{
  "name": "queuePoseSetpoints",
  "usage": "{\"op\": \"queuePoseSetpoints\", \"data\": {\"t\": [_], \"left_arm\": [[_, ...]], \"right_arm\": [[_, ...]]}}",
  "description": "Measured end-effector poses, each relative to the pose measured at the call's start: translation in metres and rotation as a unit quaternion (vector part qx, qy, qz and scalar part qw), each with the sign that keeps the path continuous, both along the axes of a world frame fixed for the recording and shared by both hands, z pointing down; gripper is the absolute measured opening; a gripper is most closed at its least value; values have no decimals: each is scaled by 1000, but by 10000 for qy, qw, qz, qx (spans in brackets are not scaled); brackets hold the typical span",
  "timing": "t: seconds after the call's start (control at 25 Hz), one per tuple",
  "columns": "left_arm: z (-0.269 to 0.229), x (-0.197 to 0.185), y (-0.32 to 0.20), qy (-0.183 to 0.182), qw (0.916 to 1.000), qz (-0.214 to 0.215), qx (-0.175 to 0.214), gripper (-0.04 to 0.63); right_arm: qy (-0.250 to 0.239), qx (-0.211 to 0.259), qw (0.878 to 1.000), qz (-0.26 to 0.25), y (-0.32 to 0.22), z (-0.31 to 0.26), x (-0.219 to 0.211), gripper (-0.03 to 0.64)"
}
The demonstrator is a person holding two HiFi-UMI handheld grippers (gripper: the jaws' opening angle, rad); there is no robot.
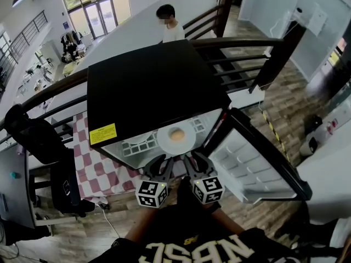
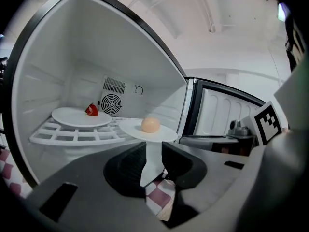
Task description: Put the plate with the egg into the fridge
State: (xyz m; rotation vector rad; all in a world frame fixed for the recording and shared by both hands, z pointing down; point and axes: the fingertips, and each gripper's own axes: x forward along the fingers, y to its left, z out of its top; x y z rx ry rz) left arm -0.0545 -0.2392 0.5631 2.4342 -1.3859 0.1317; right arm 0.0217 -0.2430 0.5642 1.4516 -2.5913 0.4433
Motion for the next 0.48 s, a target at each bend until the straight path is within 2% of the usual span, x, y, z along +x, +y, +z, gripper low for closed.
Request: {"op": "queuePoseSetpoints", "data": {"t": [0.2,0.48], "left_arm": [[0,2,-9,-27,10000,-41,-8,74],[1,4,-23,-50,9999,-108,-55,63]], "right_arm": [[-95,-94,9999,27,-7,4,2,83],[-166,-63,9998,-16,-19,-1,2,67]]}}
